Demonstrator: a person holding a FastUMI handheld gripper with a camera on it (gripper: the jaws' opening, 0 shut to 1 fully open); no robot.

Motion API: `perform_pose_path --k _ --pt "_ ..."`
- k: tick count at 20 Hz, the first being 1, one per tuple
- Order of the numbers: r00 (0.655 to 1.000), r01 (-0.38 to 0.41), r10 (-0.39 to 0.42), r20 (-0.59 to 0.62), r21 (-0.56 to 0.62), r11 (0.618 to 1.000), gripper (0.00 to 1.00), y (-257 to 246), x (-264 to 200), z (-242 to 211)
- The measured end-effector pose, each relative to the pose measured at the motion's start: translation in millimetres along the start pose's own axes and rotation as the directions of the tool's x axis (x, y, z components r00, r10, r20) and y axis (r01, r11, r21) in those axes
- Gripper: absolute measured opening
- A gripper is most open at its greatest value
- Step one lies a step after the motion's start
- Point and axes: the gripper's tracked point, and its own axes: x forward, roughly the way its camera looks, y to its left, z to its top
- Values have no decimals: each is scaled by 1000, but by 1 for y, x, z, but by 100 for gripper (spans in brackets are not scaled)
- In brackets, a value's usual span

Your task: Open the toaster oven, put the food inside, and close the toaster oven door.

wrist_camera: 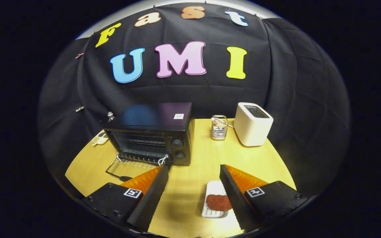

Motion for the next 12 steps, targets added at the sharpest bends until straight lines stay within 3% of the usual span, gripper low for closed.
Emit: perform_pose_path --k 6,12 --pt "991 -26 30 -133 37 999 98 -67 10 -29" --pt "960 -84 113 -257 120 989 99 -101 20 -78"
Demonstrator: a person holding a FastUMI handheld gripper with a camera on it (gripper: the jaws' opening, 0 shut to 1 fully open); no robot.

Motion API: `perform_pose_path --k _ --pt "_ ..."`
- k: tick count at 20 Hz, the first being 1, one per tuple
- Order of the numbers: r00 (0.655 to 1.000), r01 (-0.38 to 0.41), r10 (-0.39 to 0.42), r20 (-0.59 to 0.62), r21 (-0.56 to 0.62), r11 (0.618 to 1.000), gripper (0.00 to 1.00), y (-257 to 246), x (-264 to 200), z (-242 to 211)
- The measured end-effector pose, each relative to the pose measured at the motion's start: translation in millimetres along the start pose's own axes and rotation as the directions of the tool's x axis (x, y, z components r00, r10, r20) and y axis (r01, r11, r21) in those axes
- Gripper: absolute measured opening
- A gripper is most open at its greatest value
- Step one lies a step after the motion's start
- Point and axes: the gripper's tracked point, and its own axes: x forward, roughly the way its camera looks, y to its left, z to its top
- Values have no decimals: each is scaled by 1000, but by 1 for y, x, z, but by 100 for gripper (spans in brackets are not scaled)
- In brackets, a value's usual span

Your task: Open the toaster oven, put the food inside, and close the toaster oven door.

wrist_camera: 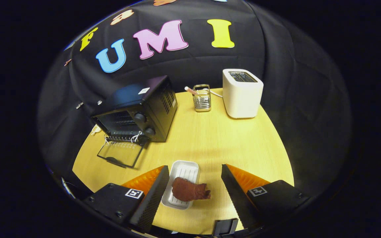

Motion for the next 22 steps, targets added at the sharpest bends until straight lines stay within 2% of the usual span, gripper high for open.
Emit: perform_pose_path --k 3,7,12,15,17,19,20,22 --pt "995 -65 67 -75 29 997 99 -6 11 -23" --pt "971 -133 152 -186 109 985 96 -8 25 -53" --pt "941 -179 238 -239 246 953 70 -7 31 -63" --pt "925 -178 264 -272 303 936 70 -6 30 -73" --pt "926 -168 262 -272 323 931 52 -9 34 -72" --pt "930 -153 254 -265 349 925 52 -12 35 -69" --pt "926 -146 260 -275 374 916 29 -9 43 -72" --pt "913 -134 277 -299 420 897 29 -11 32 -74"
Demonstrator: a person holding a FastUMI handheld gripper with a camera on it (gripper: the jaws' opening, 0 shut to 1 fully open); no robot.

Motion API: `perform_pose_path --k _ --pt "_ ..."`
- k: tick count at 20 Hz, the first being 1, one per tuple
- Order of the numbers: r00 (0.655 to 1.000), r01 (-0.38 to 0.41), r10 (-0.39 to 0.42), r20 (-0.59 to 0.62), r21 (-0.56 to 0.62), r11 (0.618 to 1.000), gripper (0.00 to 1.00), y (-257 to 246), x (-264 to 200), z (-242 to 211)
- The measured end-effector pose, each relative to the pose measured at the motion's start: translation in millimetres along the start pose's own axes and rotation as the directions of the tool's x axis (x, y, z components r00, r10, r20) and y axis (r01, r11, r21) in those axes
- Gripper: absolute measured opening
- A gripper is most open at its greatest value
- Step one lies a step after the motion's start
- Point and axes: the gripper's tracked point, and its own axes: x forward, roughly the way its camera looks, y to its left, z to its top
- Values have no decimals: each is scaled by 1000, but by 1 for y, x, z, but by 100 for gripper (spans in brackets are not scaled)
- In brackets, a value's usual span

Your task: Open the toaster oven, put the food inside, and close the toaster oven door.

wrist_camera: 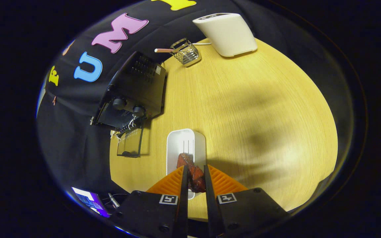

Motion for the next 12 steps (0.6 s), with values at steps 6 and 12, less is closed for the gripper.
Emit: perform_pose_path --k 6,12 --pt "999 8 -8 44 -19 1000 17 12 -19 4" --pt "982 58 -51 180 -36 998 16 49 -54 8"
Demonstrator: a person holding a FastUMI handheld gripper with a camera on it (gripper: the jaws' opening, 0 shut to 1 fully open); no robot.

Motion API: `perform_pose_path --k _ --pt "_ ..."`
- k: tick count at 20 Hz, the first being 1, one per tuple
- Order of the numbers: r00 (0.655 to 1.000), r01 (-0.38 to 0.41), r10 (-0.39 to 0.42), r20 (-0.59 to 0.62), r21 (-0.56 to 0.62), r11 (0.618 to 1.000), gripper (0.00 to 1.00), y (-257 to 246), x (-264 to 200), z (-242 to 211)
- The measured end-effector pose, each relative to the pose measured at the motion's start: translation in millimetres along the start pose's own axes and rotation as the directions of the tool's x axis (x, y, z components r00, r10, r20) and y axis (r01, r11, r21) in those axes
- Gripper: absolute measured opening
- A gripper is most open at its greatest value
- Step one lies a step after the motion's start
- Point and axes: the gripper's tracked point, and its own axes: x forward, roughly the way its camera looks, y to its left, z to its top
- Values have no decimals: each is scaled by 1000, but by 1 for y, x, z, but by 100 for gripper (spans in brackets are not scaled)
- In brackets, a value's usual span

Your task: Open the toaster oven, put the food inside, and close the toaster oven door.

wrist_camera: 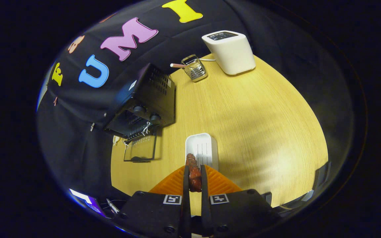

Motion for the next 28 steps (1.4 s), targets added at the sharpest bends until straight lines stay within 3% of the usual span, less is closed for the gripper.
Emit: perform_pose_path --k 8,11,17,28 --pt "987 21 -34 157 83 996 16 65 -23 -23" --pt "981 -9 -18 192 134 991 16 97 -19 -44" --pt "965 -79 45 258 125 989 16 165 -7 -57" --pt "925 -173 123 359 111 979 16 250 72 -19"
